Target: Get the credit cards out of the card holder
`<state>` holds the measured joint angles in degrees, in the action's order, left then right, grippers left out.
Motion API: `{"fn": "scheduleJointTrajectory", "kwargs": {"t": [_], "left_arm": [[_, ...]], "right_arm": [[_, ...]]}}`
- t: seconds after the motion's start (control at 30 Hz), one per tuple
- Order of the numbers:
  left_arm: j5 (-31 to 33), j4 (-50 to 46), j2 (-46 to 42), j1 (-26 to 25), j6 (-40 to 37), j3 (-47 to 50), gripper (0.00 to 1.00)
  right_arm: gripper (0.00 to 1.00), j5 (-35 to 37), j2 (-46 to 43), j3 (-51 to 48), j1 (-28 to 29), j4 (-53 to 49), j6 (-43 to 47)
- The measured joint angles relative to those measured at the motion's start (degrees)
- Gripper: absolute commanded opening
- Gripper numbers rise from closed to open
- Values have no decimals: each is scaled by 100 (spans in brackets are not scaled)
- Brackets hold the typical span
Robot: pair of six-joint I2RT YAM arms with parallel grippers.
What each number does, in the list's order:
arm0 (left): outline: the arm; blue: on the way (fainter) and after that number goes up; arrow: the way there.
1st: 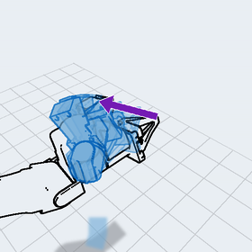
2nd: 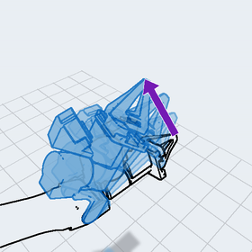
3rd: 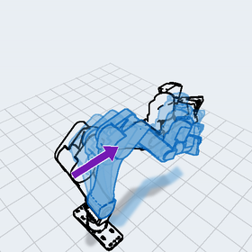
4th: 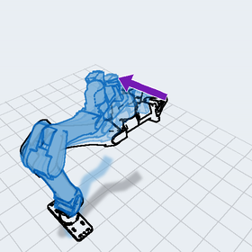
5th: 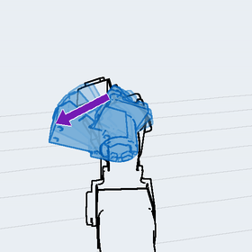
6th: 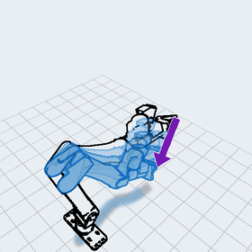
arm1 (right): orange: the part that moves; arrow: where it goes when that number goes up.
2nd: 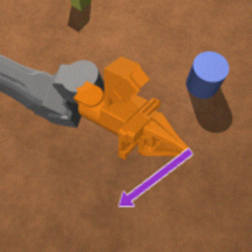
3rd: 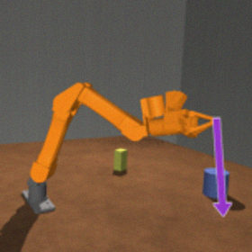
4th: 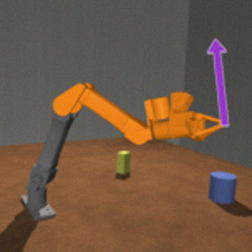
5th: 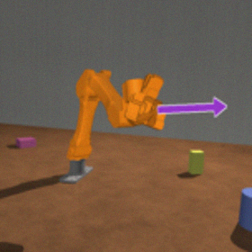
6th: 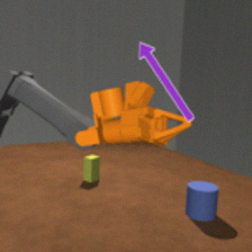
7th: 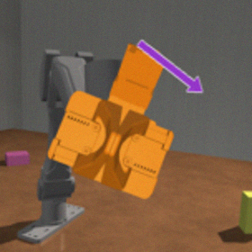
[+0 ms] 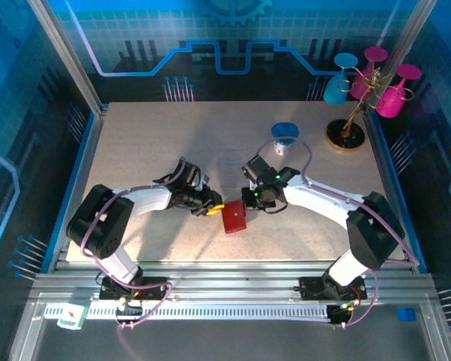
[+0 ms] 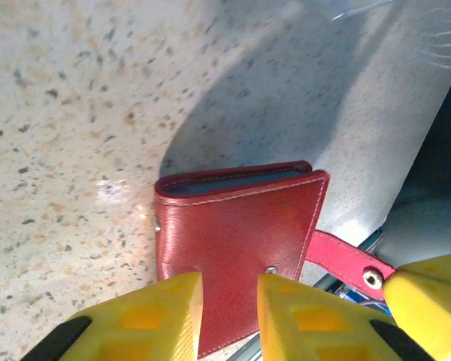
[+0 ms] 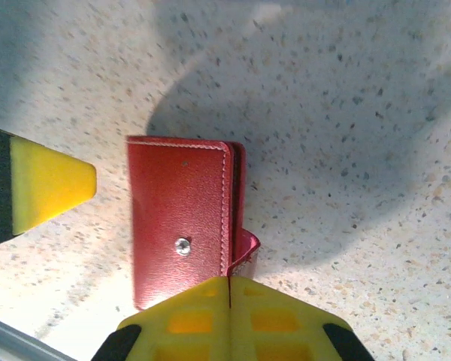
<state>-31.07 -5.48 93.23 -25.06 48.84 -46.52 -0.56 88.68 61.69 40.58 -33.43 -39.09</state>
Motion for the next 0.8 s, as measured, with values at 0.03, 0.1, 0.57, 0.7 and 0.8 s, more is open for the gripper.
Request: {"fn": "scheduleJointTrajectory", "kwargs": {"t": [0.03,0.1,0.57,0.7,0.8], "left_arm": [[46,-109,-37,0,-55,-76,31],[155,-319,-76,0,-149,-219,32],[885,-885,-977,525,-400,-337,36],[901,-933,-1145,699,-444,-308,36],[896,-935,-1187,732,-520,-304,37]], "right_arm": [[0,-15,-68,0,-7,9,-17],[0,-48,-166,0,-13,7,-59],[0,-337,-629,50,140,127,-546],[0,-490,-568,173,227,269,-704],[0,-603,-450,286,291,479,-800]]}}
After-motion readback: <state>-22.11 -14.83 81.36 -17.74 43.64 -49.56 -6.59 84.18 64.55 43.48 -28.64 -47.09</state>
